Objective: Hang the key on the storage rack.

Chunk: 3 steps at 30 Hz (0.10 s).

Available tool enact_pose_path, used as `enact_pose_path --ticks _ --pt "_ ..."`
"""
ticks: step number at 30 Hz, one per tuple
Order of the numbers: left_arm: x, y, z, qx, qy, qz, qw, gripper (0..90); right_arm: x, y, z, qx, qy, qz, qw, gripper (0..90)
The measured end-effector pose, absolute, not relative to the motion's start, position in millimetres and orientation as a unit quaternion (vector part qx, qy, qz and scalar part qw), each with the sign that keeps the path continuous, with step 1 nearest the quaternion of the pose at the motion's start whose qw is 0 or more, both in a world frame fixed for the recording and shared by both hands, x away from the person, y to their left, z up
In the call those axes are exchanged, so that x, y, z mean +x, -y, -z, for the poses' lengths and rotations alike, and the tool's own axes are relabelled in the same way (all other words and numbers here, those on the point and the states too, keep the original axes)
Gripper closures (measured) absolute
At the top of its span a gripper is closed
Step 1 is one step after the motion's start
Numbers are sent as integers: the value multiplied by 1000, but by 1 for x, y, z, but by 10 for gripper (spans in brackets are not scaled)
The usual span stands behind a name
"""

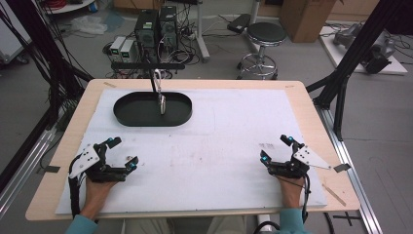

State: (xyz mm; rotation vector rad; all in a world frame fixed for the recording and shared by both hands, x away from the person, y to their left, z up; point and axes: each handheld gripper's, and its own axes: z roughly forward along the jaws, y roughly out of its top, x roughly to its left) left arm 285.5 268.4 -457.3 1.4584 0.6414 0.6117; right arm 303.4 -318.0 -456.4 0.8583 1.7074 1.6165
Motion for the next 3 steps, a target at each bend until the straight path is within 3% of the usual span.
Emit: enact_pose_path --ticks 3 --pt "285 -269 458 642 -284 -270 659 17 303 317 456 322 -650 -611 317 18"
